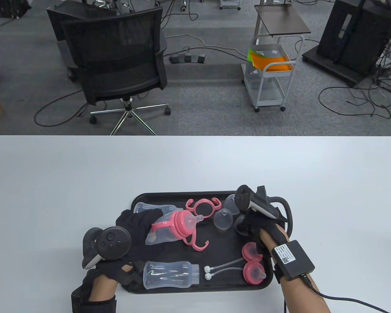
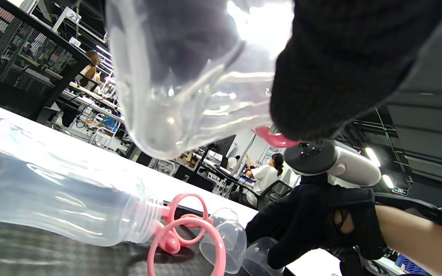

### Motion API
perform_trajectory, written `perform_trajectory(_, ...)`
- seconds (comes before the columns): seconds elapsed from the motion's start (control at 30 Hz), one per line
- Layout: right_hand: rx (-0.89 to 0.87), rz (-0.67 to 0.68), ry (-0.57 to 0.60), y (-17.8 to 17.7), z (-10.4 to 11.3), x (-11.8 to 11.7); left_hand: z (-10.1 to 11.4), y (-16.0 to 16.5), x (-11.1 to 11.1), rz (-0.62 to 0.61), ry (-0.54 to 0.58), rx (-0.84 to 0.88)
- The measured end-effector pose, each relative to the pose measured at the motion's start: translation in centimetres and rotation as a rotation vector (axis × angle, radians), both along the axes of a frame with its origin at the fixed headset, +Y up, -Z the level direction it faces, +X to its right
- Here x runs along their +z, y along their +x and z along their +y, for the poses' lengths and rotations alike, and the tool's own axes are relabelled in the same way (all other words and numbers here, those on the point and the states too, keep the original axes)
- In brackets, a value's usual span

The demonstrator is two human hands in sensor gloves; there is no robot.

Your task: Assemble baby bottles from components

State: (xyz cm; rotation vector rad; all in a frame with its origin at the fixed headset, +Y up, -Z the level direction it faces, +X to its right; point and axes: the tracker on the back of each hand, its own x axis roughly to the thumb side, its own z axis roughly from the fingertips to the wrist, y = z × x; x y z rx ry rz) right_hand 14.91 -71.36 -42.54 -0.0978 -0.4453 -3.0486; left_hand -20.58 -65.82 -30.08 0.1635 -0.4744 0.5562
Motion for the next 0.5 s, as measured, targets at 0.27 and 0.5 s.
perform_trajectory(0.27, 0.076, 0.024, -0.037, -0.2, -0.7, -0.2, 0.0, 0.2, 0.0, -0.005, -0.006, -0.014)
perform_trajectory(0.5, -0.084, 0.048, 0.033, 1.2, 1.6, 0.9, 0.0, 0.0, 0.0, -0.001, -0.010, -0.004)
